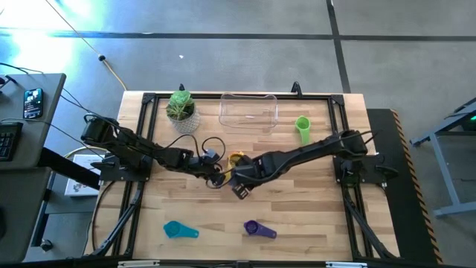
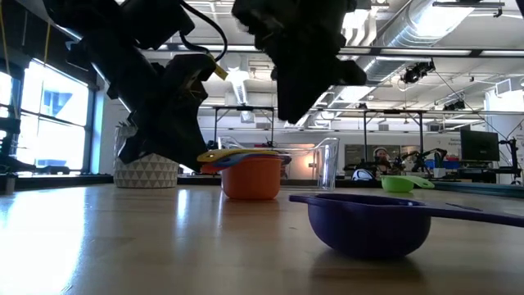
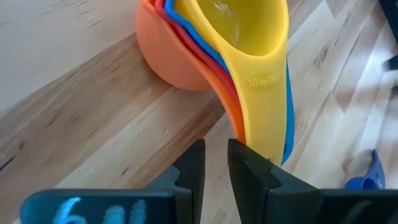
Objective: Nest measuring cups in basket
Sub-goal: Stack the yellow measuring cup on top of the blue measuring cup
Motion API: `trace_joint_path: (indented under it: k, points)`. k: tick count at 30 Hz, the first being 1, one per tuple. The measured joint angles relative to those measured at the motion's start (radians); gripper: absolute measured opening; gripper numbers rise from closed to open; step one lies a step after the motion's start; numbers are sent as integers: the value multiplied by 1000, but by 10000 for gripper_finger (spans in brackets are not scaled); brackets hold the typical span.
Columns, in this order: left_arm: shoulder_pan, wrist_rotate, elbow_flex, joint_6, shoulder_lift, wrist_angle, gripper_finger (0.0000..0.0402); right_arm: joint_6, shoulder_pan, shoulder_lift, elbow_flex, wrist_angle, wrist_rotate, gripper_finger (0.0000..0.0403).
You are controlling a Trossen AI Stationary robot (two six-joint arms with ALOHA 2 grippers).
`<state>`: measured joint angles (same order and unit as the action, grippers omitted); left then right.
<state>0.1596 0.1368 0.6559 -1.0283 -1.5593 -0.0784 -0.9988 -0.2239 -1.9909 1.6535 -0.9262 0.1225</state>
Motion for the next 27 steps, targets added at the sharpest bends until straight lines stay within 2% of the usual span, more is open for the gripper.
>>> trace_joint_path:
  k: [4,8,12,27]
  points:
    - [0,-1,0,31,0,0,60,-22,-4,-19,0,42,-36,58]
    - [0,-11,0,55,0,1,60,-22,-8,-10,0,158,-75,58]
    - [0,-40,0,73,0,2,60,-16,-8,36,0,194,-59,58]
    - [0,-48,0,97,0,2,60,10,-6,313,0,-152,239,58]
